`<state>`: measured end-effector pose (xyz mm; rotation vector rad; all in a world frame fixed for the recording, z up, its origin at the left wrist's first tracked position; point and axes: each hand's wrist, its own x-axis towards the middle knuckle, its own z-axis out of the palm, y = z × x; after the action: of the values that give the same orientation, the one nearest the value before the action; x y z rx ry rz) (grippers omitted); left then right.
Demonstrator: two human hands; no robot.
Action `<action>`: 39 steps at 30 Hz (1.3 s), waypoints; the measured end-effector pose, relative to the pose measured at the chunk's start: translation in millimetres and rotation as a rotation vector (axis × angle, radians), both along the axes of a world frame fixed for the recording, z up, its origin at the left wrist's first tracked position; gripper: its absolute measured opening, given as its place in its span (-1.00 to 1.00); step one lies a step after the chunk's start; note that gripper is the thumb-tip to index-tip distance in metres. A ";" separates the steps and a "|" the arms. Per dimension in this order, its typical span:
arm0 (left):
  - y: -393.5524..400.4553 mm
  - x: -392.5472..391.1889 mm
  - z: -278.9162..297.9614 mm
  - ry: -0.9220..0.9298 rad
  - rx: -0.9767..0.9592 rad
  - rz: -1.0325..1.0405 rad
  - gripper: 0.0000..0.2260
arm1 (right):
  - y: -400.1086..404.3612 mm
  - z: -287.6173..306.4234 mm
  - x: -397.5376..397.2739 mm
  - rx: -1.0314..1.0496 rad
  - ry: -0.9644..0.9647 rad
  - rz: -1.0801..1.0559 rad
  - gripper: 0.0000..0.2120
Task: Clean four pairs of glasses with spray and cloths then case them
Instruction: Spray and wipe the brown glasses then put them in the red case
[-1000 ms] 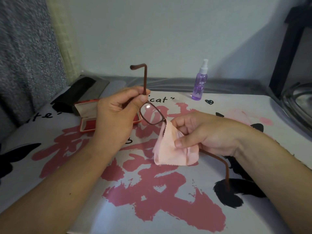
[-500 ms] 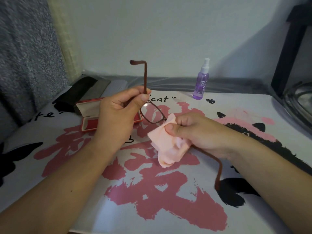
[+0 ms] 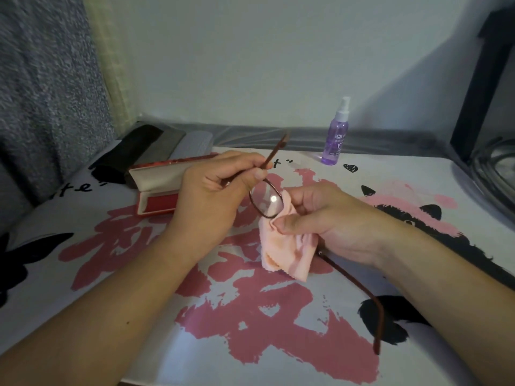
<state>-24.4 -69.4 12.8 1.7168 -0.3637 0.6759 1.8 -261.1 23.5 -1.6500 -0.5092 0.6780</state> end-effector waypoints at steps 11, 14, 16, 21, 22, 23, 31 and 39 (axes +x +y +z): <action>-4.7 -3.0 -1.2 -0.020 0.096 -0.110 -0.81 | -4.6 9.6 -3.3 0.031 0.179 0.113 -0.90; -7.5 -2.2 -0.7 -0.001 0.064 -0.131 -0.80 | -1.9 6.8 -2.3 0.029 0.135 0.092 -0.92; -7.7 -1.6 -1.1 0.013 0.052 -0.135 -0.80 | 0.3 4.5 -2.1 0.034 0.127 0.056 -0.95; -9.0 -0.8 -1.6 0.023 0.000 -0.101 -0.76 | 7.2 2.5 -7.6 0.027 0.055 -0.055 -0.90; -9.4 -0.6 -1.3 0.025 -0.010 -0.093 -0.76 | 8.7 1.9 -8.8 0.021 0.027 -0.088 -0.90; -9.7 -0.4 -1.1 0.026 -0.016 -0.085 -0.76 | 10.3 1.4 -10.0 0.024 0.006 -0.119 -0.90; -13.4 -0.3 -3.8 0.061 -0.022 -0.102 -0.75 | 19.1 -0.1 -12.9 0.126 -0.035 -0.241 -0.85; -13.7 6.0 -3.6 0.140 -0.100 -0.126 -0.82 | 19.2 -2.3 -13.4 0.233 0.013 -0.350 -0.77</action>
<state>-18.4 -83.1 9.3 1.6216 -0.3309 0.4716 -11.6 -241.9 21.1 -1.4648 -0.2675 0.3555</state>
